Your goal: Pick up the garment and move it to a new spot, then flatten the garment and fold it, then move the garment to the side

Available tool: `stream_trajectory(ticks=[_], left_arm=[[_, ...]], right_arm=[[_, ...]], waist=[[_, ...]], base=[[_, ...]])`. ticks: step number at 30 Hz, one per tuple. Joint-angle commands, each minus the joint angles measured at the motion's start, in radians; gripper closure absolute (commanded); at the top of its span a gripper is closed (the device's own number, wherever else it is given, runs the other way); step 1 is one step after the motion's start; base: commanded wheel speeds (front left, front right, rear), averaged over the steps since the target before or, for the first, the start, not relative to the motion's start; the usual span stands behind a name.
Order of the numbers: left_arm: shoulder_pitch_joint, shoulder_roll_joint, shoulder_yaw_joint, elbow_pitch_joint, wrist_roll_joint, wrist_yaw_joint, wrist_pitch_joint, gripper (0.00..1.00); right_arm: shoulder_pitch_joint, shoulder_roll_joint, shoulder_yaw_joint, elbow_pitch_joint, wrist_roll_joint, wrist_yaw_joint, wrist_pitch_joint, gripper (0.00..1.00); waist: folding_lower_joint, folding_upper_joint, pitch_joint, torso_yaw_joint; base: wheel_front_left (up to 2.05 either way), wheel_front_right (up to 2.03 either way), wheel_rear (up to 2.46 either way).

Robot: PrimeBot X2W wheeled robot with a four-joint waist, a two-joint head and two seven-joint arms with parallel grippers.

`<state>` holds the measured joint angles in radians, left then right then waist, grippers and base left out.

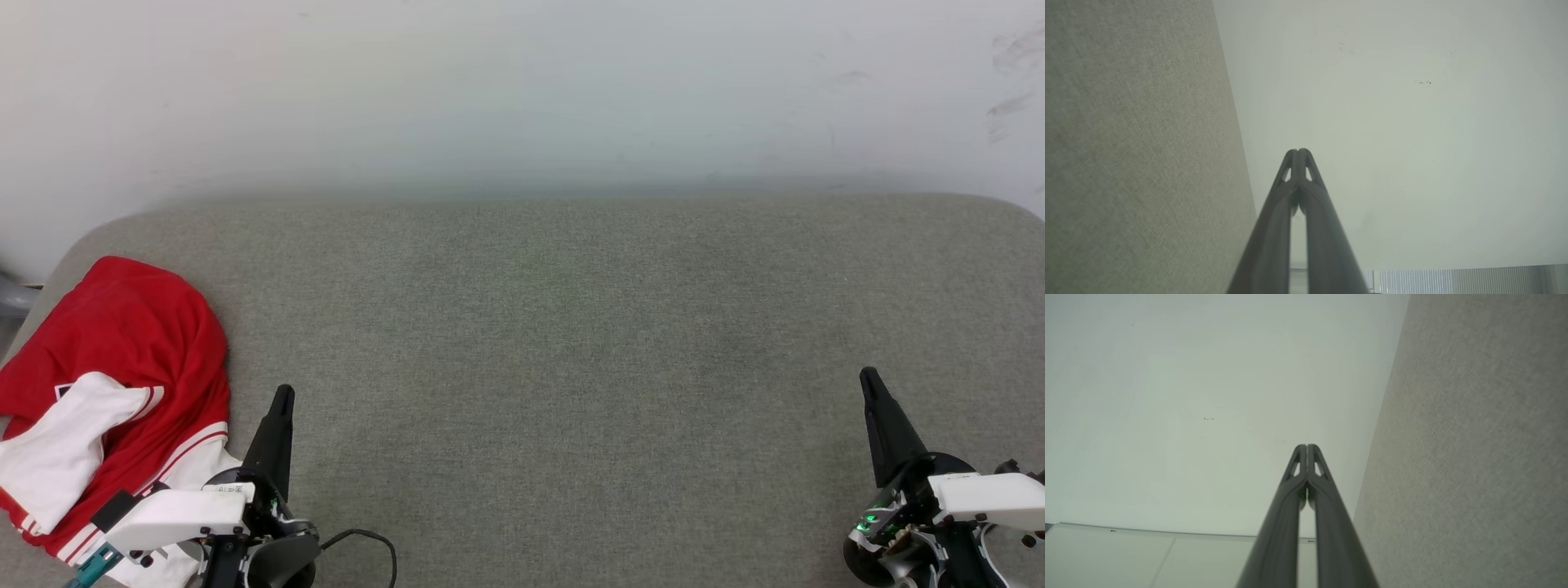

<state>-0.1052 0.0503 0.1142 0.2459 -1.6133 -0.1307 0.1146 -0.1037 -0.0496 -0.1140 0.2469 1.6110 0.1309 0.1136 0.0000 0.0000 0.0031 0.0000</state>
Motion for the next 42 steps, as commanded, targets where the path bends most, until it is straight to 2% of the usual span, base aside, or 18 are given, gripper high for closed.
stream_trajectory(ticks=[1, 27, 28, 42], left_arm=[[-0.008, -0.002, 0.002, -0.001, 0.001, -0.001, 0.002, 1.0], [-0.008, -0.002, 0.002, -0.001, 0.001, -0.001, 0.002, 1.0], [0.002, 0.0, -0.001, 0.004, 0.0, 0.0, 0.0, 0.0], [0.007, 0.0, -0.083, -0.071, 0.018, 0.0, -0.067, 0.0]], right_arm=[[-0.012, -0.001, 0.001, 0.0, 0.004, 0.0, 0.0, 1.0], [-0.012, -0.001, 0.001, 0.0, 0.004, 0.0, 0.0, 1.0], [0.002, 0.0, 0.0, 0.004, 0.0, 0.0, 0.0, 0.0], [0.03, 0.0, 0.04, -0.074, -0.029, 0.0, -0.067, 0.0]], waist=[[0.0, 0.0, 0.0, 0.0], [0.0, 0.0, 0.0, 0.0], [0.0, 0.0, 0.0, 0.0], [0.0, 0.0, 0.0, 0.004]], base=[[0.0, 0.0, 0.0], [0.0, 0.0, 0.0], [0.0, 0.0, 0.0], [0.0, 0.0, 0.0]])
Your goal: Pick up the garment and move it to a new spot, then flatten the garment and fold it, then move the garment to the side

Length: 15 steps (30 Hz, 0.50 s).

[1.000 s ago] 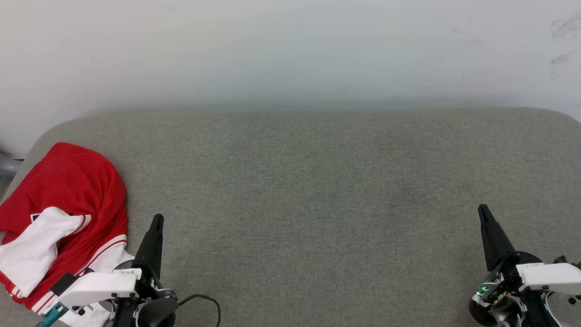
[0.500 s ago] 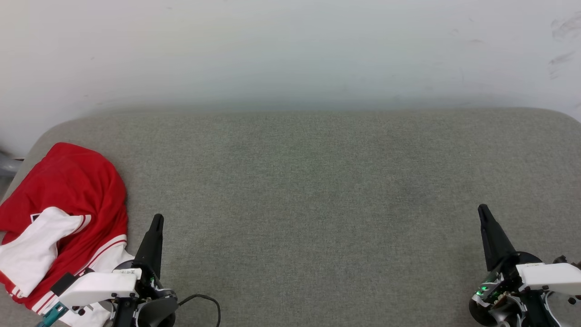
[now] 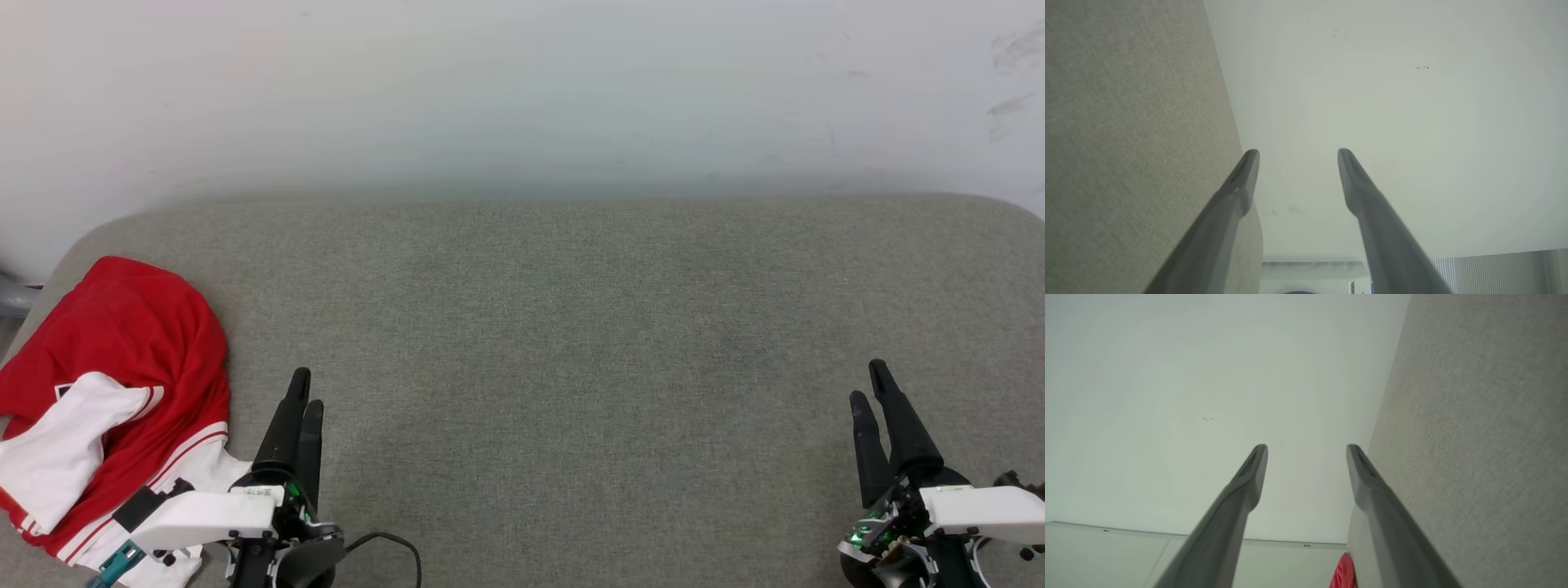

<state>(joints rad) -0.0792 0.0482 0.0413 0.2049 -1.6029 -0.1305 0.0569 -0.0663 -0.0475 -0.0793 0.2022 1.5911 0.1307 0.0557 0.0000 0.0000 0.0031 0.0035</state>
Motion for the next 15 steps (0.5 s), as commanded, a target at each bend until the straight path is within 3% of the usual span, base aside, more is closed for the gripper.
stream_trajectory(ticks=[1, 9, 15], left_arm=[[-0.019, 0.002, -0.015, -0.037, 0.01, 0.0, -0.014, 0.0], [-0.014, 0.01, -0.057, -0.084, 0.055, 0.0, -0.049, 0.0], [-0.011, 0.017, -0.072, -0.1, 0.202, 0.0, -0.074, 0.0]], right_arm=[[-0.006, -0.002, 0.007, -0.036, -0.011, 0.0, -0.014, 0.0], [0.008, -0.008, 0.025, -0.084, -0.07, 0.0, -0.049, 0.0], [0.014, -0.019, 0.042, -0.11, -0.198, 0.0, -0.073, 0.0]], waist=[[0.0, 0.0, 0.0, 0.001], [0.0, 0.0, -0.001, 0.004], [0.0, 0.0, -0.003, 0.006]], base=[[0.0, 0.0, 0.0], [0.0, 0.0, 0.0], [0.0, 0.0, 0.0]])
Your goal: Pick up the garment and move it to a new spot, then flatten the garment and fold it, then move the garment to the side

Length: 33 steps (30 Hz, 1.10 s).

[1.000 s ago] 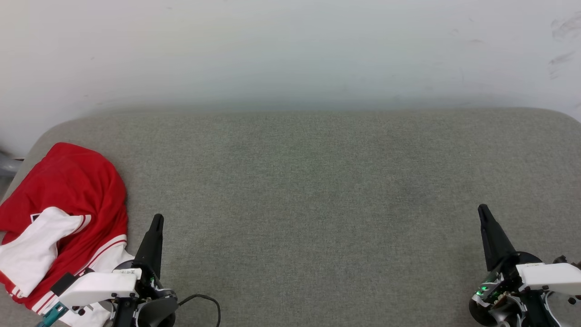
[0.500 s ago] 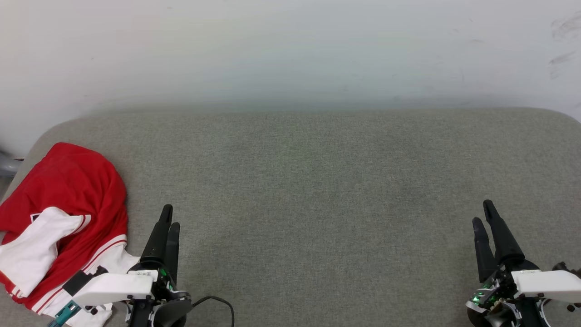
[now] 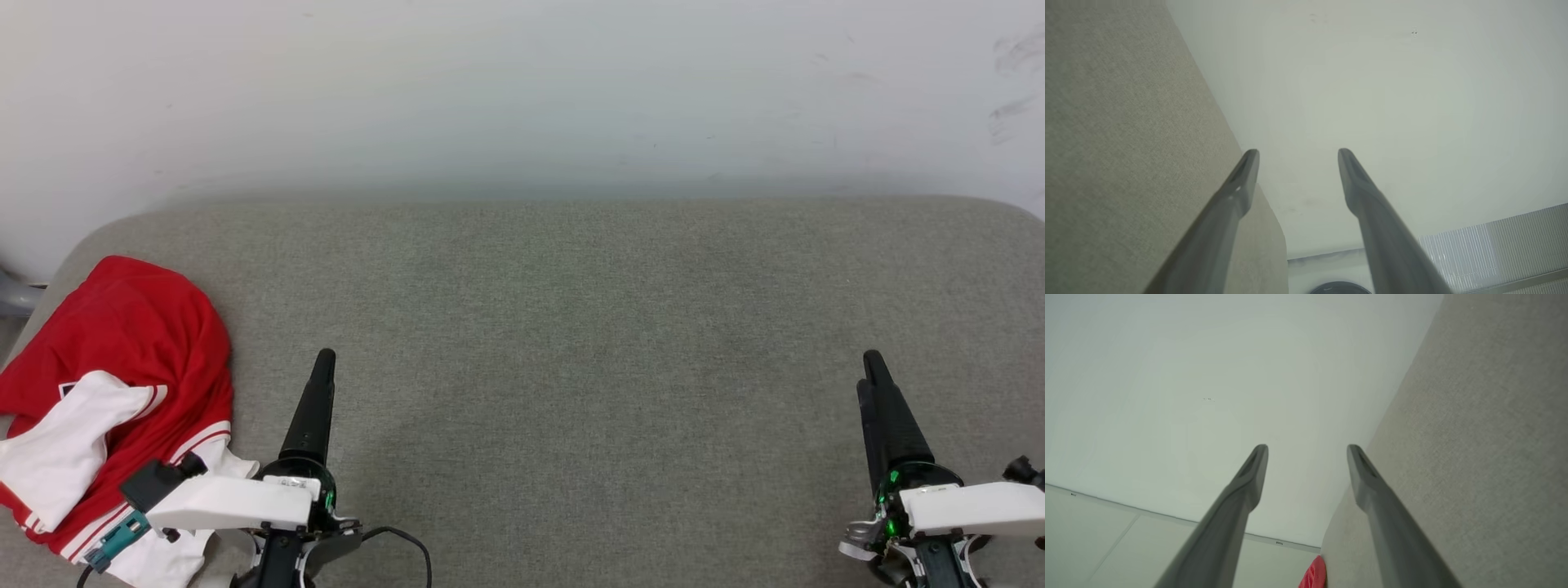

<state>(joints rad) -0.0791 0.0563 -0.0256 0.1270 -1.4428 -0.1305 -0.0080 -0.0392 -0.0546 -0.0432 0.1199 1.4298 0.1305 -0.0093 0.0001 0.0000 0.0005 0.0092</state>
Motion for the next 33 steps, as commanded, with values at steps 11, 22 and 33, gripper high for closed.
stream_trajectory(ticks=[11, 22, 33], left_arm=[[-0.001, -0.004, 0.001, -0.055, 0.36, 0.0, -0.05, 0.0], [0.009, 0.009, -0.002, -0.083, 0.656, 0.0, -0.087, 0.0], [0.023, 0.027, -0.001, -0.072, 0.837, 0.006, -0.117, 0.0]], right_arm=[[0.003, -0.021, 0.009, -0.056, -0.454, 0.0, -0.049, 0.0], [0.02, -0.007, 0.001, -0.096, -0.766, 0.0, -0.055, 0.0], [0.034, -0.006, -0.012, -0.112, -0.949, 0.0, -0.053, 0.0]], waist=[[-0.0001, 0.0, -0.004, 0.004], [-0.0001, 0.0, -0.005, 0.005], [-0.0001, 0.0, -0.007, 0.007]], base=[[0.0, 0.0, 0.0], [0.0, 0.0, 0.0], [0.0, 0.0, 0.0]])
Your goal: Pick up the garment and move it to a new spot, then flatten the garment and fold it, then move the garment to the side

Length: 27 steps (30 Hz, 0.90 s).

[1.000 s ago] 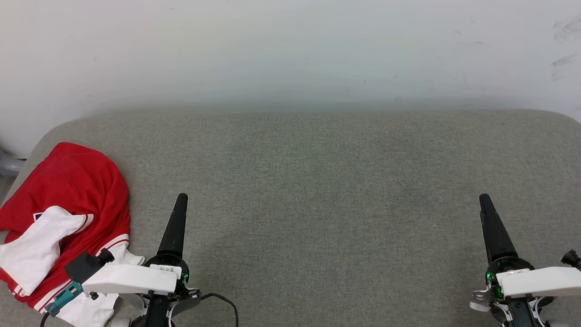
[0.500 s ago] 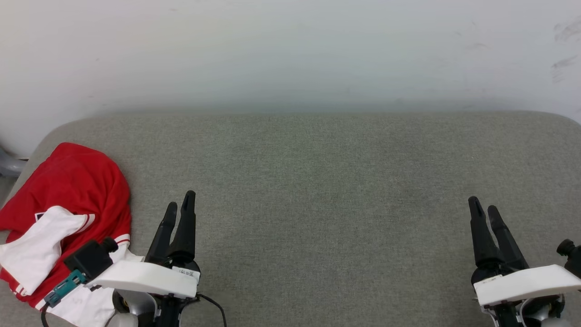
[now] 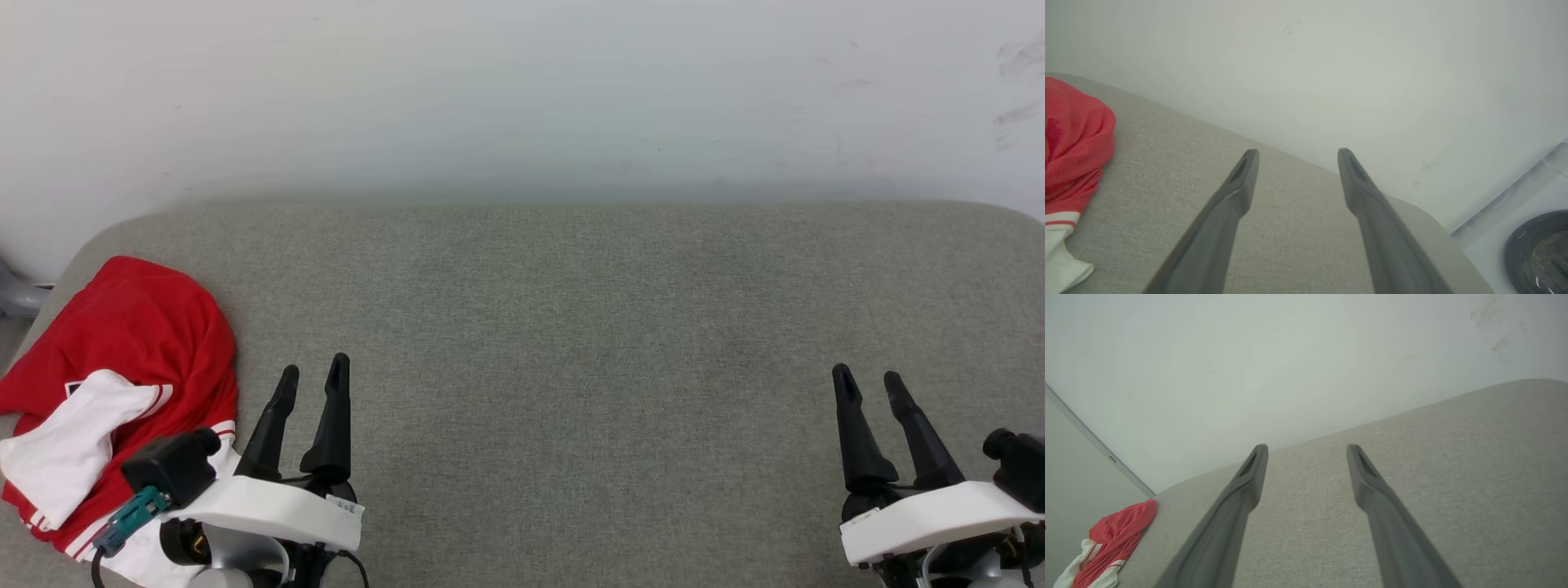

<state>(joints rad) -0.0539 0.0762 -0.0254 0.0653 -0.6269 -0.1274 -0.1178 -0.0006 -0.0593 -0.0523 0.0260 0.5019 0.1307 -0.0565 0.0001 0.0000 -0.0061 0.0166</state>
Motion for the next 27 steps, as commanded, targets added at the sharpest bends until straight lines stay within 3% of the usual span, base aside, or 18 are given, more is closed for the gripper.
stream_trajectory(ticks=[1, 15, 27], left_arm=[[-0.001, 0.01, -0.005, -0.01, 0.039, 0.004, -0.01, 0.0], [0.005, 0.041, -0.045, -0.009, 0.215, 0.031, -0.047, 0.0], [0.009, 0.049, -0.061, 0.016, 0.311, 0.041, -0.076, 0.0]], right_arm=[[-0.003, 0.0, -0.004, -0.018, -0.036, 0.0, -0.005, 0.0], [0.019, 0.009, -0.027, -0.034, -0.218, 0.0, 0.007, 0.0], [0.035, 0.009, -0.034, -0.049, -0.305, 0.0, 0.008, 0.0]], waist=[[-0.0001, 0.0, 0.0, 0.0], [-0.0001, 0.0, -0.001, 0.0], [-0.0001, 0.0, -0.001, 0.002]], base=[[0.0, 0.0, 0.0], [0.0, 0.0, 0.0], [0.0, 0.0, 0.0]])
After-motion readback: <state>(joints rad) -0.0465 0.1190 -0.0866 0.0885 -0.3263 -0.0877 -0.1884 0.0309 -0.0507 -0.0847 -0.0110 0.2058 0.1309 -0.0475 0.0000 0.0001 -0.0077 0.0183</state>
